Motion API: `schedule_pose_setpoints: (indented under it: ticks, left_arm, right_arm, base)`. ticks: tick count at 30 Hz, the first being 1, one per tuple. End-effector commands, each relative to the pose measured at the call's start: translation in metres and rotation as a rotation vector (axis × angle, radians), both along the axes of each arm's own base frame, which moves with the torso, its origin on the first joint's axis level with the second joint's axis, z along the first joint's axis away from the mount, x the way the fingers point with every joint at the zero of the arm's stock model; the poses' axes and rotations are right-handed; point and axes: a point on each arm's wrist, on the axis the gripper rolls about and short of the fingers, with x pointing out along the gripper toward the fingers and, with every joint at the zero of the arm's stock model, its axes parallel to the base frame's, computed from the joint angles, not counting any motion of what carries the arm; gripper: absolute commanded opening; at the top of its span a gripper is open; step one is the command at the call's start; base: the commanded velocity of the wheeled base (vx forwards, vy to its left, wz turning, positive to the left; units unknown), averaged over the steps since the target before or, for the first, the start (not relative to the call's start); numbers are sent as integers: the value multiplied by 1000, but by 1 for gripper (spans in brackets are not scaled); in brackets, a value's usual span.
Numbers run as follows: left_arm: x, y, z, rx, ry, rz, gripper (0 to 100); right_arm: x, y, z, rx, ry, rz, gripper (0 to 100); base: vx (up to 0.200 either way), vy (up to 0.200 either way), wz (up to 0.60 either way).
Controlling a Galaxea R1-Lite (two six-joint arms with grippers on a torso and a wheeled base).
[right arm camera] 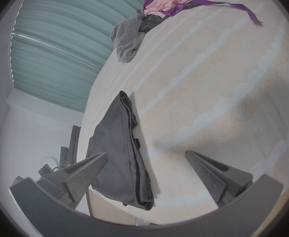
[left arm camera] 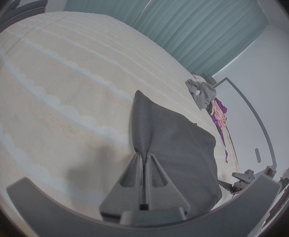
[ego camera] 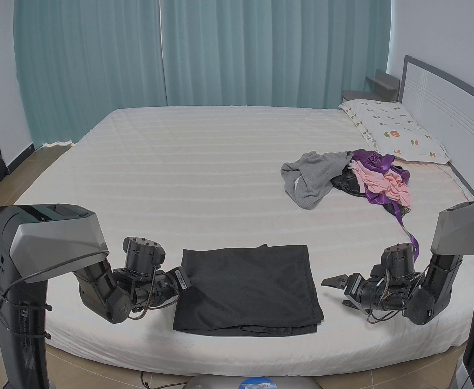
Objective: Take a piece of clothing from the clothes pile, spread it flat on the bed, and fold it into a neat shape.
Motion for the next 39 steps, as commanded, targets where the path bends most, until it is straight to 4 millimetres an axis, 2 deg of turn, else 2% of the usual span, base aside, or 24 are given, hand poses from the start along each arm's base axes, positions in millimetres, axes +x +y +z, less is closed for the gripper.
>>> schedule_pose_setpoints:
  ticks: [1, 6, 39]
  left_arm:
    - [1, 0, 2, -6, -5, 1, 0]
    - [1, 2, 2, -6, -4, 7, 0]
    - [-1, 15, 6, -16, 5, 56, 0]
  right_arm:
    - [0, 0, 0, 0, 0, 1, 100]
    - [0, 0, 0, 0, 0, 1, 100]
    - [1, 2, 0, 1, -4, 6, 100]
  base:
    - [0, 0, 0]
    - [0, 0, 0]
    - [0, 200, 0]
